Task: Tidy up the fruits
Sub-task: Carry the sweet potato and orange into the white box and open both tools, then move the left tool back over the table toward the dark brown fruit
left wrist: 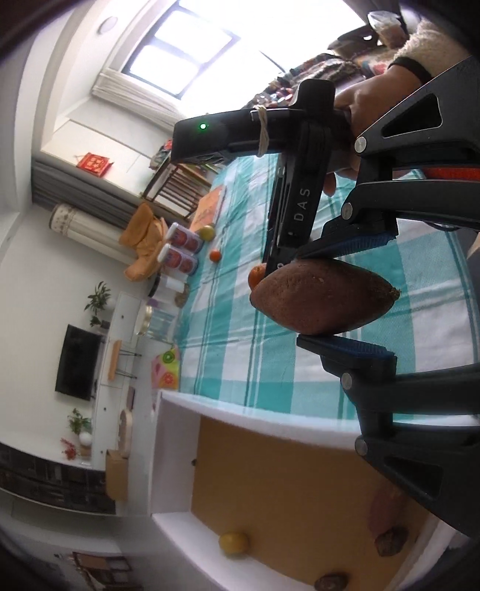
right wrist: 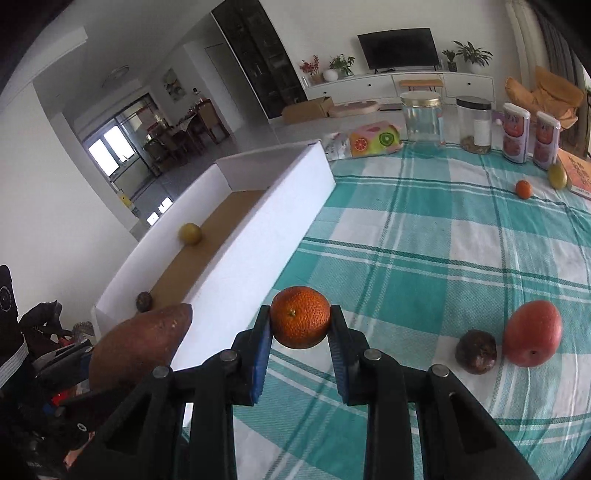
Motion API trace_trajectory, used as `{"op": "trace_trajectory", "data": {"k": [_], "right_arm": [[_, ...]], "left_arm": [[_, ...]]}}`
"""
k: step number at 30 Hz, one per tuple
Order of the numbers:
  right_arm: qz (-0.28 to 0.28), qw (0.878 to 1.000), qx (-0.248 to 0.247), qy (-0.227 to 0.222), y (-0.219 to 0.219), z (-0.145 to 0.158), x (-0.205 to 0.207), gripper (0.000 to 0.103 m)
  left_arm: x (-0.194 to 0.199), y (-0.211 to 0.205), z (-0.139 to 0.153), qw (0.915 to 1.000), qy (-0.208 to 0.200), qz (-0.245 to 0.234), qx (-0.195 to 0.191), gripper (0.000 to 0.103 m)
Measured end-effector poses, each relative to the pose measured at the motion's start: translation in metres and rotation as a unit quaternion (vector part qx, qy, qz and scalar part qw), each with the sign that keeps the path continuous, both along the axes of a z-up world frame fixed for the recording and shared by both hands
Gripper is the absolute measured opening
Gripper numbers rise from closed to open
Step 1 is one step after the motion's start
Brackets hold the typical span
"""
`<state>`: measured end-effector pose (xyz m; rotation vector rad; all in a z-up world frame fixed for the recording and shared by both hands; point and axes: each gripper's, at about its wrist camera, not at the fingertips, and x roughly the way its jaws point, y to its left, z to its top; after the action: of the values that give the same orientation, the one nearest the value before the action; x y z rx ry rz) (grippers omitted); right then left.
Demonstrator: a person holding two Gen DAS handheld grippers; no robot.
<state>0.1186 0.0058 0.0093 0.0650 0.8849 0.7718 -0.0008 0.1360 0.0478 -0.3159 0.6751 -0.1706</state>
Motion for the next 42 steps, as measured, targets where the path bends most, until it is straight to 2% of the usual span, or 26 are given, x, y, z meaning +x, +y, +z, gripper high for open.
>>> {"op": "trace_trajectory", "data": {"k": [4,6,10,13,18,20,21,22,24,27,30,33,35,37,39,42], "right_arm": [[0.061,0.998,0.020,0.006,0.056,0.014,-0.020,0.030],[0.093,0.995,0.026,0.015,0.086,0.012,-0.029,0.030],[0.139,0.990,0.011,0.021,0.138,0.000,-0.046,0.030],[0.155,0.987,-0.001,0.029,0.164,-0.013,-0.053,0.030],[0.159,0.986,-0.021,0.033,0.188,-0.028,-0.056,0.032],[0.148,0.988,-0.023,0.032,0.186,-0.030,-0.052,0.037],[0.141,0.989,-0.017,0.031,0.180,-0.030,-0.050,0.043],[0.131,0.991,-0.012,0.027,0.173,-0.028,-0.048,0.050],[0.105,0.994,-0.007,0.011,0.153,-0.025,-0.042,0.060],[0.055,0.998,-0.006,-0.023,0.110,-0.022,-0.036,0.067],[-0.011,0.998,-0.026,-0.053,0.050,-0.028,-0.030,0.072],[-0.091,0.993,-0.048,-0.062,-0.022,-0.041,-0.029,0.072],[-0.163,0.983,-0.055,-0.064,-0.079,-0.051,-0.031,0.072],[-0.243,0.965,-0.077,-0.066,-0.132,-0.064,-0.032,0.075],[-0.311,0.942,-0.109,-0.064,-0.175,-0.075,-0.027,0.075],[-0.369,0.918,-0.136,-0.055,-0.222,-0.088,-0.020,0.075]], "left_arm": [[-0.013,0.056,0.009,0.9964,-0.001,0.080,0.025,0.041],[-0.014,0.085,0.000,0.9905,0.016,0.129,0.043,0.041],[-0.010,0.135,-0.033,0.9749,0.067,0.205,0.054,0.041],[-0.011,0.153,-0.054,0.9651,0.097,0.234,0.067,0.041],[-0.011,0.161,-0.078,0.9570,0.125,0.252,0.071,0.043],[-0.011,0.160,-0.079,0.9550,0.122,0.259,0.077,0.057],[-0.013,0.161,-0.077,0.9546,0.116,0.263,0.079,0.073],[-0.016,0.160,-0.074,0.9543,0.105,0.268,0.079,0.083],[-0.019,0.157,-0.064,0.9552,0.081,0.273,0.081,0.085],[-0.012,0.140,-0.053,0.9609,0.058,0.255,0.091,0.086],[-0.003,0.112,-0.043,0.9715,0.038,0.215,0.092,0.086],[0.007,0.070,-0.036,0.9847,0.019,0.153,0.080,0.086],[0.011,0.035,-0.035,0.9913,0.006,0.106,0.077,0.090],[0.016,-0.004,-0.042,0.9949,0.002,0.051,0.087,0.093],[0.028,-0.041,-0.055,0.9952,0.007,0.002,0.098,0.093],[0.056,-0.083,-0.084,0.9927,0.023,-0.048,0.108,0.093]]}}
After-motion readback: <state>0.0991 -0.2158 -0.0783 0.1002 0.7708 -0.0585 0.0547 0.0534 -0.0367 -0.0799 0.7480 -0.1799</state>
